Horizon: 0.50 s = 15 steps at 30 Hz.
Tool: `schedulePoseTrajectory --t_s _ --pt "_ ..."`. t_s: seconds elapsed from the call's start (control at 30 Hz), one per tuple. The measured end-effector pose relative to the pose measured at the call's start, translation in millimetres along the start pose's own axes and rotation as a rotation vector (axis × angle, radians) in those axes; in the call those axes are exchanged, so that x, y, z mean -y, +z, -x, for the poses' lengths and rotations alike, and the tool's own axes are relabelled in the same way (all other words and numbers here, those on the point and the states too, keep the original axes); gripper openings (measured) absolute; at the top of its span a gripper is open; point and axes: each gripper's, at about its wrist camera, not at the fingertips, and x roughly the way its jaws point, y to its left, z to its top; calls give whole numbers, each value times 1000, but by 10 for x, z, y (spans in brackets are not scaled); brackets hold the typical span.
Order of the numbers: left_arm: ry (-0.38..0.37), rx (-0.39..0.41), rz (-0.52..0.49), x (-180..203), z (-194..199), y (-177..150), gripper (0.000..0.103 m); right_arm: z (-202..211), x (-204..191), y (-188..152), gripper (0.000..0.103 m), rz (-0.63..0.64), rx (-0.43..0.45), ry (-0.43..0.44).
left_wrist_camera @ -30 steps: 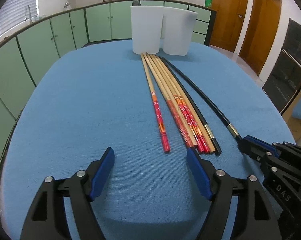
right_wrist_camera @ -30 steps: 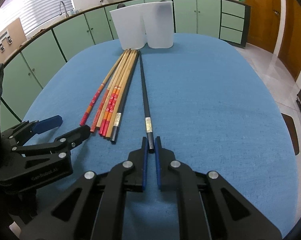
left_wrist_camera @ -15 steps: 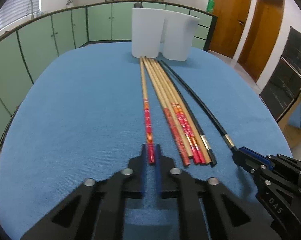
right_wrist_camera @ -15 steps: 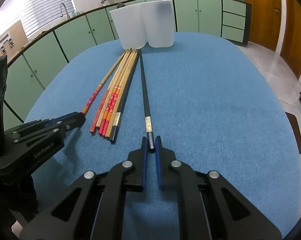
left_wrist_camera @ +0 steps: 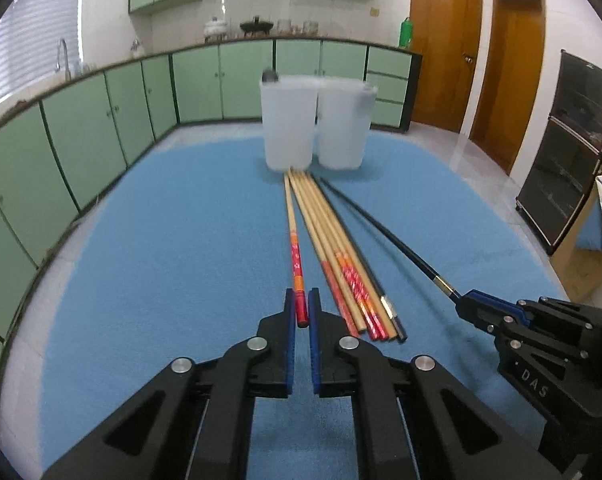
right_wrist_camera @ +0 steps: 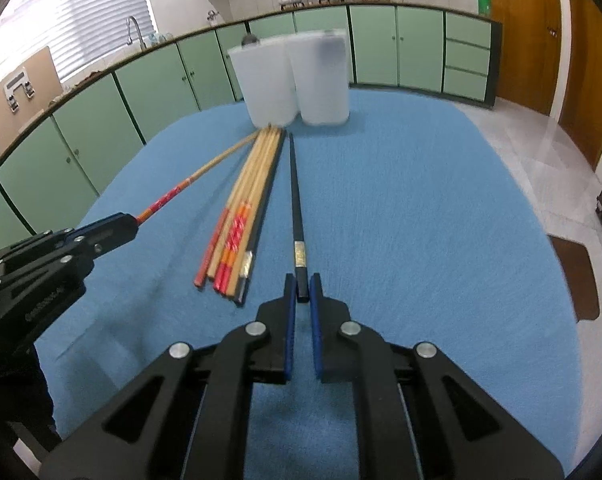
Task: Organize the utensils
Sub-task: 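Lift both chopsticks into the white holder and open both tools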
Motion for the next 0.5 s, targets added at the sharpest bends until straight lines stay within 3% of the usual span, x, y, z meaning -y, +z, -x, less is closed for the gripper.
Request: schedulePoseTrajectory --t_s 0.5 --pt "-26 249 -15 -204 712 850 6 688 31 877 6 15 205 36"
